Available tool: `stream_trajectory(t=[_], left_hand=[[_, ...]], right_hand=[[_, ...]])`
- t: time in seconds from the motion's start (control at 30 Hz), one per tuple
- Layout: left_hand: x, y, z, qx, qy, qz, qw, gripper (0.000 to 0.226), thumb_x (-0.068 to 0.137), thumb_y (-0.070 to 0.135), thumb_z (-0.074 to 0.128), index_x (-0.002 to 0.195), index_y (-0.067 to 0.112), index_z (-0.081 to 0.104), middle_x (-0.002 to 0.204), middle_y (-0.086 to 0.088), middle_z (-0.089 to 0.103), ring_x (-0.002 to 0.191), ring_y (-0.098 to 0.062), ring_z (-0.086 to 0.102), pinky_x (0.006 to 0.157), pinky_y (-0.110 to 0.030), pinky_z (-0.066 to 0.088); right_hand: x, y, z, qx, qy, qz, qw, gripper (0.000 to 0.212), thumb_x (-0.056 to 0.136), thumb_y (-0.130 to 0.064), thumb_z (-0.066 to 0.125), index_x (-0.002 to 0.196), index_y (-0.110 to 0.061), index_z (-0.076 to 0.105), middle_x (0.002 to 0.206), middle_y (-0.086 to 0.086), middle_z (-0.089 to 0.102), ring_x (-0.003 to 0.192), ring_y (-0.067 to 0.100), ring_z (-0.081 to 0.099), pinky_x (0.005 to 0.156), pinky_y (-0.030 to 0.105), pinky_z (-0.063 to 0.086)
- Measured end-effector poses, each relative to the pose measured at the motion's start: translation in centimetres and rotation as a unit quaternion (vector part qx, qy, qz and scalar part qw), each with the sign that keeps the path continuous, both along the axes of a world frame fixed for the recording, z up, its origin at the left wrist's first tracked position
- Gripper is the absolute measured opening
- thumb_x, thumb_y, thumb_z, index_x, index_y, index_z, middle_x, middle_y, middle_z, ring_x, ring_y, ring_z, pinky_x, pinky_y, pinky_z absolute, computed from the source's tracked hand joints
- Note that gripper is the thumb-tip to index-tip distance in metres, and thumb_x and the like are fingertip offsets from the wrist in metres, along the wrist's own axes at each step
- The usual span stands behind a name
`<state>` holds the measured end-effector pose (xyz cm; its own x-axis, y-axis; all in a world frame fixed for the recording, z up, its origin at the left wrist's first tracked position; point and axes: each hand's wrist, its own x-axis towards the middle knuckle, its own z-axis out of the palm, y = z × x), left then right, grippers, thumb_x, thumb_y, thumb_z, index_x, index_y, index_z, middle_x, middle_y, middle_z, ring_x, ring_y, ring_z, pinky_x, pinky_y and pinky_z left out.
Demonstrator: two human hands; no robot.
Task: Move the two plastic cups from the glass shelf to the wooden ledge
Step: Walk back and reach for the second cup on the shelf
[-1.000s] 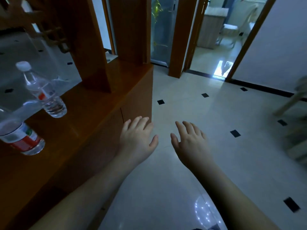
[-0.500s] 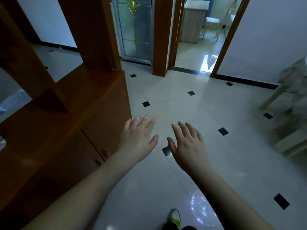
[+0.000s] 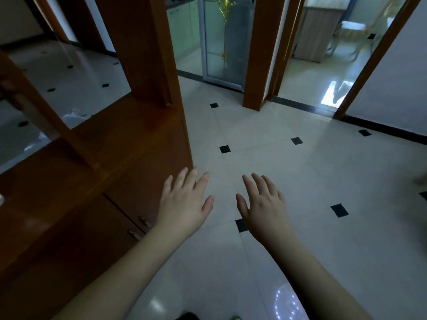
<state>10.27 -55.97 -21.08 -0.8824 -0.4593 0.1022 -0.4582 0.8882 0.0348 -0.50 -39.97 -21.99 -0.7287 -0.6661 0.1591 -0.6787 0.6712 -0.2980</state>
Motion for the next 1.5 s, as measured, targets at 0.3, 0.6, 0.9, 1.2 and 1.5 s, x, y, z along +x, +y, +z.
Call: stream_trajectory(t=[0.3, 0.6, 0.9, 1.2, 1.5], left_hand=[[-2.3, -6.2, -0.3, 0.007, 0.017, 0.062, 0.998, 0.06, 0.092, 0.056, 0.022, 0.142, 0.028, 0.04, 0.155, -0.002, 0.037, 0.143, -0.026, 0.03, 0.112, -0.051, 0.022], [-4.5, -14.7, 0.3, 0.028, 0.052, 0.098, 0.993, 0.058, 0.095, 0.055, 0.027, 0.146, 0.029, 0.033, 0.157, -0.003, 0.033, 0.144, -0.026, 0.027, 0.113, -0.047, 0.018], [-5.2, -20.8, 2.0, 0.046, 0.063, 0.145, 0.986, 0.059, 0.096, 0.053, 0.028, 0.148, 0.028, 0.03, 0.159, -0.003, 0.029, 0.146, -0.024, 0.022, 0.115, -0.046, 0.019], [-6.9, -24.7, 2.3, 0.027, 0.078, 0.26, 0.962, 0.054, 0.096, 0.048, 0.033, 0.146, 0.026, 0.037, 0.156, -0.003, 0.036, 0.144, -0.024, 0.028, 0.113, -0.047, 0.024], [-9.3, -26.5, 3.7, 0.021, 0.092, 0.362, 0.927, 0.052, 0.096, 0.045, 0.034, 0.144, 0.026, 0.041, 0.152, -0.004, 0.042, 0.14, -0.025, 0.034, 0.113, -0.044, 0.028]], right_hand=[[-4.3, -8.3, -0.4, -0.009, 0.027, 0.067, 0.997, 0.05, 0.095, -0.04, 0.046, 0.136, -0.011, 0.05, 0.139, 0.016, 0.053, 0.133, 0.037, 0.042, 0.106, 0.051, 0.033], [-7.1, -19.1, 1.8, 0.025, 0.047, 0.151, 0.987, 0.056, 0.098, -0.048, 0.032, 0.145, -0.019, 0.037, 0.15, 0.009, 0.042, 0.141, 0.029, 0.029, 0.114, 0.044, 0.021], [-9.8, -26.7, 2.9, 0.022, 0.063, 0.218, 0.974, 0.054, 0.096, -0.046, 0.041, 0.142, -0.019, 0.041, 0.145, 0.009, 0.047, 0.137, 0.031, 0.037, 0.111, 0.045, 0.026], [-13.2, -34.8, 2.3, -0.004, 0.046, 0.332, 0.942, 0.051, 0.098, -0.047, 0.037, 0.142, -0.022, 0.043, 0.148, 0.003, 0.045, 0.139, 0.027, 0.033, 0.114, 0.045, 0.021], [-16.1, -40.5, 5.6, -0.072, 0.021, 0.432, 0.899, 0.045, 0.097, -0.038, 0.046, 0.138, -0.019, 0.05, 0.141, 0.005, 0.052, 0.135, 0.026, 0.04, 0.111, 0.044, 0.027]])
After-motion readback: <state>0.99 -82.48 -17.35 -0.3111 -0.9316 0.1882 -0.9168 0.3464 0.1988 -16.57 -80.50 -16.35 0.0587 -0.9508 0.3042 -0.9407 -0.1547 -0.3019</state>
